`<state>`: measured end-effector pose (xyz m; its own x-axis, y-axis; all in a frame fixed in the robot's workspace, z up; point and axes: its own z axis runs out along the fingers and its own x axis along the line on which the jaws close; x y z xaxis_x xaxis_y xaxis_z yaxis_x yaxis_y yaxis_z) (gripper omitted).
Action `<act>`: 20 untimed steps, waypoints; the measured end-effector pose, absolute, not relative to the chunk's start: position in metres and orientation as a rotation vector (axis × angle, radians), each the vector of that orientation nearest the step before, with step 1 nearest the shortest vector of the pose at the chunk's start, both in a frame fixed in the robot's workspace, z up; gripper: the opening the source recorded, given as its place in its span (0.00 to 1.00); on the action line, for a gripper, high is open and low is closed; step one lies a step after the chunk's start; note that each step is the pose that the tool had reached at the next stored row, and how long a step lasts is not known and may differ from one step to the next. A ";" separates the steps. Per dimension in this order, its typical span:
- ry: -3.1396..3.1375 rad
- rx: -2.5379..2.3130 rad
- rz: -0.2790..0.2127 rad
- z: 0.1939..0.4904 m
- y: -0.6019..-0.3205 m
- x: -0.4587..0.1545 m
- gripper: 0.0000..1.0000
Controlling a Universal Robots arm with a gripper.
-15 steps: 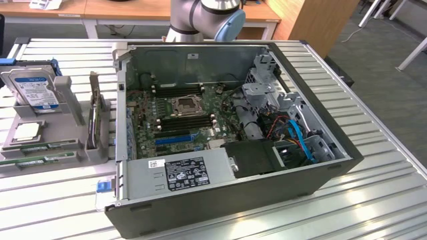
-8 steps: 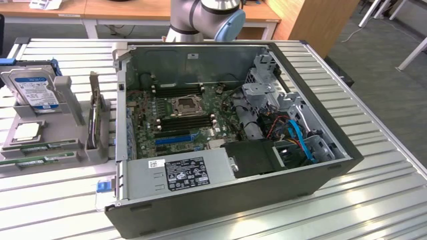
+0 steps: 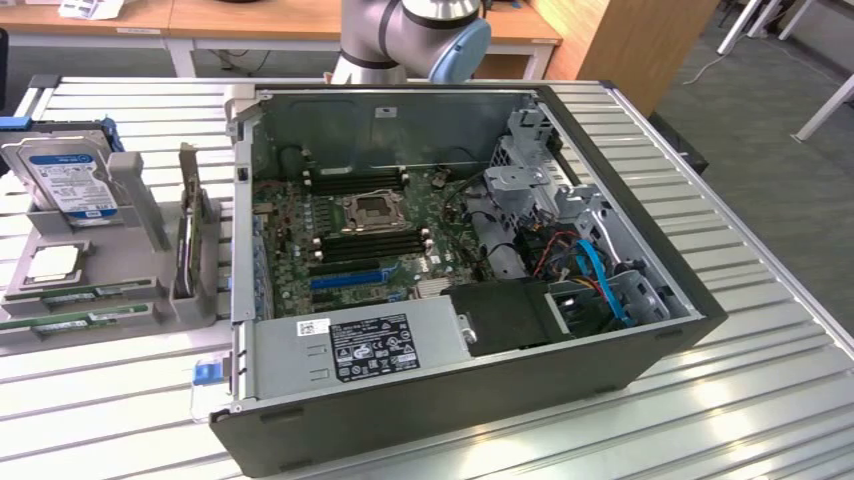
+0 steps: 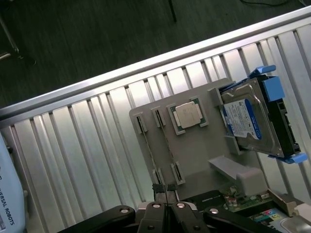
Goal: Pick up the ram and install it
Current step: 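Pick up the ram and move it above insertion slot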
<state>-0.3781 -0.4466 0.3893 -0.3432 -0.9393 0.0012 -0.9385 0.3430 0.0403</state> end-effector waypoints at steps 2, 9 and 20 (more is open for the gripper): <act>-2.553 1.788 -0.050 0.389 -0.447 -0.378 0.10; -2.546 1.798 -0.050 0.389 -0.447 -0.378 0.10; -2.524 1.827 -0.050 0.389 -0.447 -0.378 0.10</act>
<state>-0.3781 -0.4466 0.3889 -0.3123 -0.9500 0.0013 -0.9492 0.3120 0.0404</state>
